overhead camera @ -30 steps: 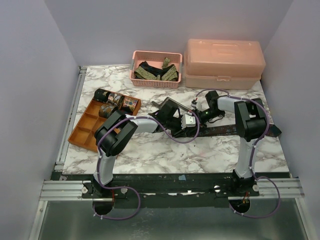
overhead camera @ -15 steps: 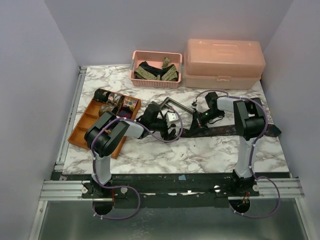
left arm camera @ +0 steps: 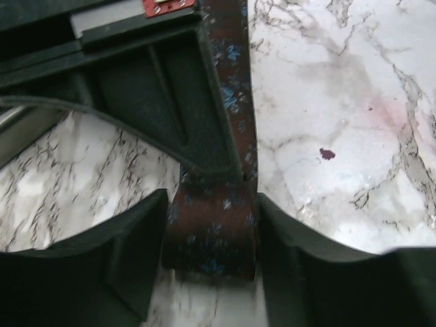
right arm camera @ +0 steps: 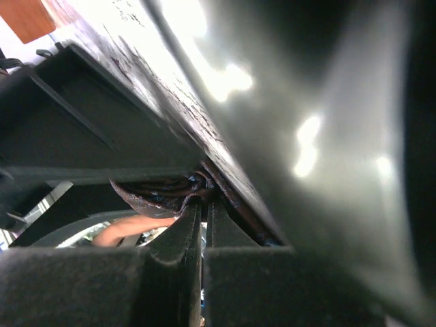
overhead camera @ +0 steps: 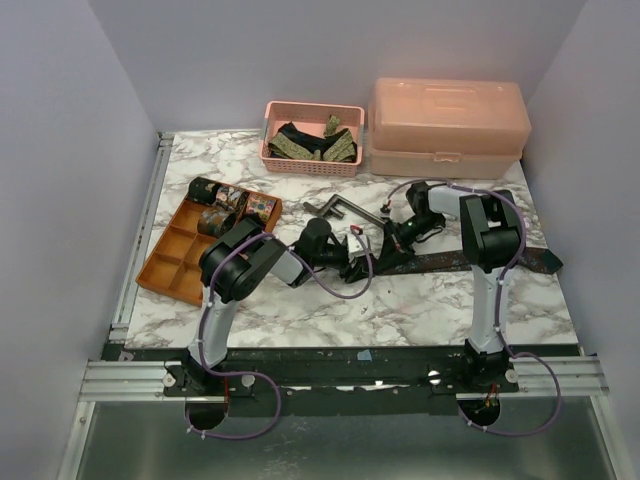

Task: Roll the ties
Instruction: Roll the tie at the center of the board.

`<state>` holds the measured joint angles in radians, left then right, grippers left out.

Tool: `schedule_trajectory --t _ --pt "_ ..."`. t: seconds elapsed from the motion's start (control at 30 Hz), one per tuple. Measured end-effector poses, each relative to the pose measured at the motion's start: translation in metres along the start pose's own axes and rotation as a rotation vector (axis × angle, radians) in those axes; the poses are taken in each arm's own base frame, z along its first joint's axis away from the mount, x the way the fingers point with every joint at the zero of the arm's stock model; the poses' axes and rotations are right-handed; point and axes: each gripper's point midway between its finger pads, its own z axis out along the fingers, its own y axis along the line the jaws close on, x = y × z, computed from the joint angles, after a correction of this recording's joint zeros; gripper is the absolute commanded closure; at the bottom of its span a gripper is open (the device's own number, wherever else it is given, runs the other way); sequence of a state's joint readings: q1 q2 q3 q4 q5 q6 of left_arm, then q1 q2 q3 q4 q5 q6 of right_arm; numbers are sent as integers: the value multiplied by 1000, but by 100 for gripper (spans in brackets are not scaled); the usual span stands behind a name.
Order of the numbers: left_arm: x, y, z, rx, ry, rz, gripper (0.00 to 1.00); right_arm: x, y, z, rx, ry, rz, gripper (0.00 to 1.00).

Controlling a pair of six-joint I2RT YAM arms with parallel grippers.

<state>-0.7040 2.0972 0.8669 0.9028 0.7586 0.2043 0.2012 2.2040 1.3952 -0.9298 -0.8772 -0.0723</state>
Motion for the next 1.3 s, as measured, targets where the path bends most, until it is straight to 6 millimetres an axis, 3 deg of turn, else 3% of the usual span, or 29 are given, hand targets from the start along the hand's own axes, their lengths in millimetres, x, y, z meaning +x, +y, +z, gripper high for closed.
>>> schedule_trajectory --t 0.13,0.2,0.47,0.63,0.8,0.97,1.1,1.2,1.3 --pt "-3 -6 11 30 -16 13 78 -1 0 -2 7 9 -4 99" --pt "-3 -6 12 34 -10 19 83 -1 0 -2 10 12 -4 97" --pt "-2 0 9 13 168 16 91 -4 4 -15 60 -23 -86 51" --pt "1 4 2 12 279 10 90 -8 13 -35 89 -82 -180 43" --pt "3 3 -1 21 338 7 89 -1 23 -40 16 -116 -177 47" --pt "4 2 -1 27 364 11 88 2 31 -23 -45 -120 -143 52" --pt "4 0 -1 34 371 13 88 -8 37 -17 -70 -152 -136 59" --pt "4 -1 -1 36 377 14 88 -15 38 -13 -86 -171 -128 78" --pt "4 -1 -1 36 382 10 78 -14 37 -9 -108 -161 -102 99"
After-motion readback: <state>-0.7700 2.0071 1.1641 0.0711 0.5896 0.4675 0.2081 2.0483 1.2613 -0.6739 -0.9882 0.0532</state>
